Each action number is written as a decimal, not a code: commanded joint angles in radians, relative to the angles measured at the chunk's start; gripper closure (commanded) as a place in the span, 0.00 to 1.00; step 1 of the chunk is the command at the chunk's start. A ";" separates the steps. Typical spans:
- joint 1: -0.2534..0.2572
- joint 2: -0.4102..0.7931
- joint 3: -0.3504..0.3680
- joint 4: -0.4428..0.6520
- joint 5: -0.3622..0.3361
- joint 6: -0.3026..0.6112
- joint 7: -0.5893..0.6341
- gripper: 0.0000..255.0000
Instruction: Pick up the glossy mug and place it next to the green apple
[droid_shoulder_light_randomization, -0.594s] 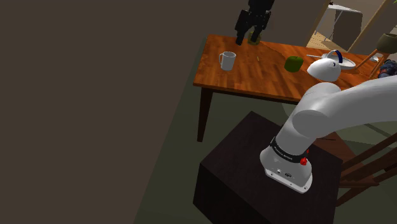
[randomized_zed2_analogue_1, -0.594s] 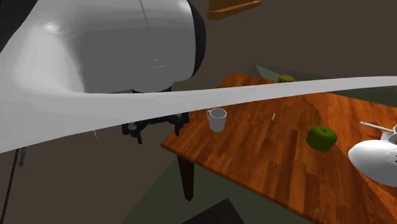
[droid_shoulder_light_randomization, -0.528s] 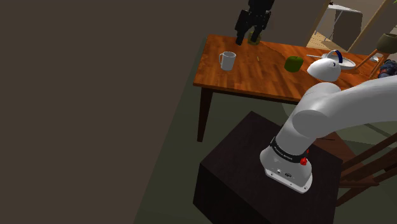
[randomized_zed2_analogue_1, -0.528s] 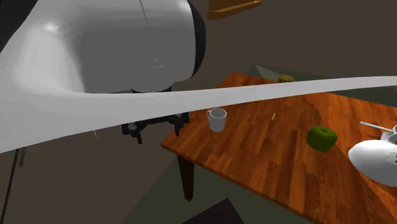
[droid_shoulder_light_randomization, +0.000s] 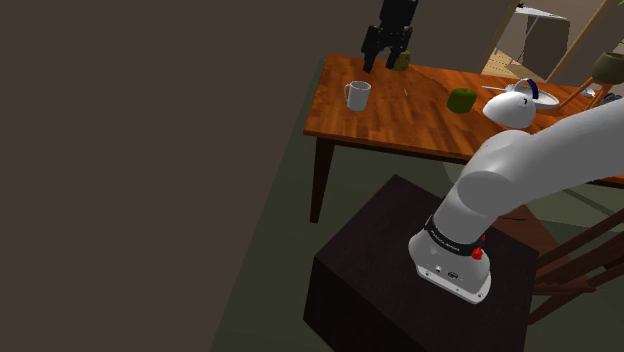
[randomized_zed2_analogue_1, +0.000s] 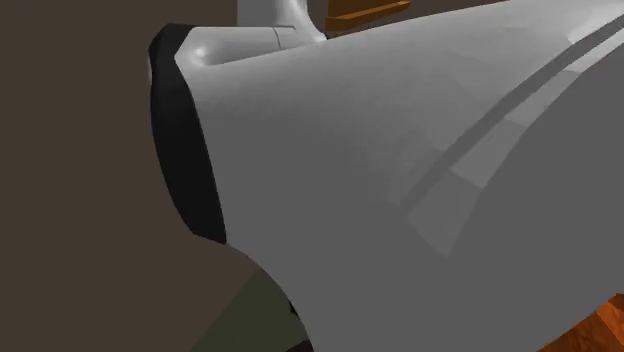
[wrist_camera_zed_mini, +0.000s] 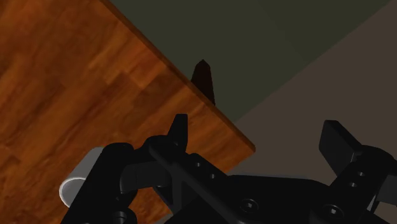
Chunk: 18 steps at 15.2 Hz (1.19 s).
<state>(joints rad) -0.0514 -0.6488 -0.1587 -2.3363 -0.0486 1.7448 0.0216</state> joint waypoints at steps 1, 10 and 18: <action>-0.009 0.069 -0.033 0.027 -0.008 0.036 -0.025 0.00; -0.038 0.370 -0.169 0.180 0.010 0.156 -0.142 0.00; -0.080 0.673 -0.262 0.390 0.110 0.203 -0.268 0.00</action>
<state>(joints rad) -0.1230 -0.0160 -0.4101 -1.9794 0.0458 1.9476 -0.2274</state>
